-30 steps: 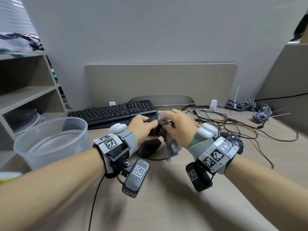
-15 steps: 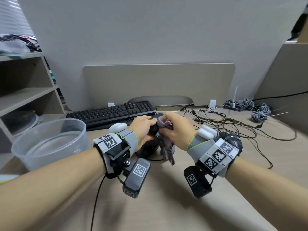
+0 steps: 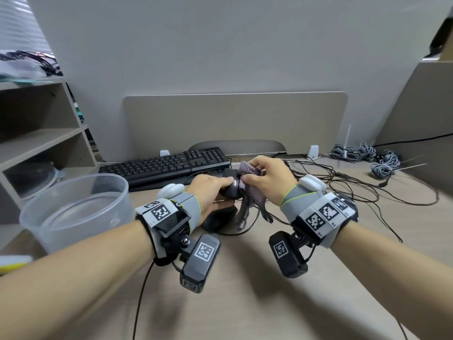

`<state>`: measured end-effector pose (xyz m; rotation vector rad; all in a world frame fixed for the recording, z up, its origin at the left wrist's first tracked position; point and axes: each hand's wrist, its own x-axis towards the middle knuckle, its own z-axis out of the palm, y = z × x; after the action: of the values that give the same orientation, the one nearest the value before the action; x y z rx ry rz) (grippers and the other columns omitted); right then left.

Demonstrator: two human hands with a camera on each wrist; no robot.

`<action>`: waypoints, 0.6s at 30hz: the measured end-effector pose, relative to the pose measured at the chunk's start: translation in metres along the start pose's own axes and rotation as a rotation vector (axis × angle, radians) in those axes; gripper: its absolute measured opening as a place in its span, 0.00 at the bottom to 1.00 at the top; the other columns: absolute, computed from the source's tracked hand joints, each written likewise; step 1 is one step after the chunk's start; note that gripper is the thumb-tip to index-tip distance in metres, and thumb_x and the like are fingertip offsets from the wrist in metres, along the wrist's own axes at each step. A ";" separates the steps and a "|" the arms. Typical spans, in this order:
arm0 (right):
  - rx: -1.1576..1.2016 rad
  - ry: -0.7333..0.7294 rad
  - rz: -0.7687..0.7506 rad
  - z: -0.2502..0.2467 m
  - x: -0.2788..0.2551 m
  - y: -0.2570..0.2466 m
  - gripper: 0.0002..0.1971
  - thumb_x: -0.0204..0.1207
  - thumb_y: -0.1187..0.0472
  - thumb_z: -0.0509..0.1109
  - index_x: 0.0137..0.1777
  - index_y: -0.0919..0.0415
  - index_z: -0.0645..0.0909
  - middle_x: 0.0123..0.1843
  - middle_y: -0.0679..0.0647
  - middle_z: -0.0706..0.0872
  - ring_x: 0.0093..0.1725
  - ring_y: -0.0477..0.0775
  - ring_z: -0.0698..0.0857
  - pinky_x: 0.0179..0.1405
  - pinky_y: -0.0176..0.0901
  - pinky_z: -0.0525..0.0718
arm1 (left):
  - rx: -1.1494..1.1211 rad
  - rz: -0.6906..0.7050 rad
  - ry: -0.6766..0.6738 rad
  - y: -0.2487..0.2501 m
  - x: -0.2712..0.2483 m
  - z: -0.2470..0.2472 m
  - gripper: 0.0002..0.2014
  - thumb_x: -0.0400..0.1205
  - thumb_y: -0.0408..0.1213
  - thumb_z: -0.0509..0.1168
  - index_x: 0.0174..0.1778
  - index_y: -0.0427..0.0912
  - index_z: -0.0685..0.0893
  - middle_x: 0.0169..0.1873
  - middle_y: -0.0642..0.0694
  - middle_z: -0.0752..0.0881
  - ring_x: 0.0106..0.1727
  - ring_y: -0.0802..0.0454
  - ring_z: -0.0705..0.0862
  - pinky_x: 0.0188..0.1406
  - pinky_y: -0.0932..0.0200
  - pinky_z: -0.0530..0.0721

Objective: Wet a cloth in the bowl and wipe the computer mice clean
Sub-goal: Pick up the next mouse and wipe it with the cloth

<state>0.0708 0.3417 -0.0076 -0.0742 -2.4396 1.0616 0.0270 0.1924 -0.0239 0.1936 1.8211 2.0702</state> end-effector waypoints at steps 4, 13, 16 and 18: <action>-0.025 -0.096 -0.096 0.004 -0.008 -0.006 0.14 0.65 0.61 0.70 0.52 0.56 0.85 0.46 0.55 0.87 0.44 0.51 0.80 0.50 0.47 0.78 | -0.103 -0.115 0.012 0.005 0.003 0.004 0.13 0.84 0.31 0.56 0.60 0.36 0.82 0.50 0.37 0.85 0.45 0.44 0.84 0.40 0.46 0.85; -0.035 -0.069 -0.163 0.008 -0.013 0.002 0.14 0.63 0.63 0.74 0.50 0.55 0.82 0.39 0.47 0.82 0.42 0.55 0.80 0.48 0.47 0.80 | 0.027 -0.047 0.061 0.003 0.006 0.011 0.12 0.89 0.41 0.54 0.56 0.41 0.80 0.51 0.37 0.86 0.42 0.44 0.86 0.40 0.49 0.87; 0.040 0.024 -0.012 0.002 -0.004 0.009 0.12 0.62 0.62 0.74 0.41 0.49 0.75 0.30 0.47 0.78 0.33 0.57 0.79 0.38 0.55 0.83 | 0.026 -0.051 0.054 0.004 0.004 0.011 0.10 0.89 0.42 0.53 0.52 0.42 0.77 0.41 0.38 0.83 0.31 0.45 0.81 0.21 0.62 0.79; -0.018 0.062 -0.007 0.000 -0.003 0.011 0.11 0.65 0.64 0.74 0.39 0.52 0.75 0.30 0.52 0.78 0.32 0.56 0.76 0.35 0.47 0.78 | 0.024 -0.043 0.058 0.007 0.004 0.011 0.10 0.90 0.42 0.53 0.50 0.42 0.76 0.37 0.38 0.82 0.28 0.45 0.80 0.19 0.64 0.76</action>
<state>0.0717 0.3487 -0.0165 -0.1034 -2.3930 1.0192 0.0260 0.2031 -0.0163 0.1006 1.8686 2.0454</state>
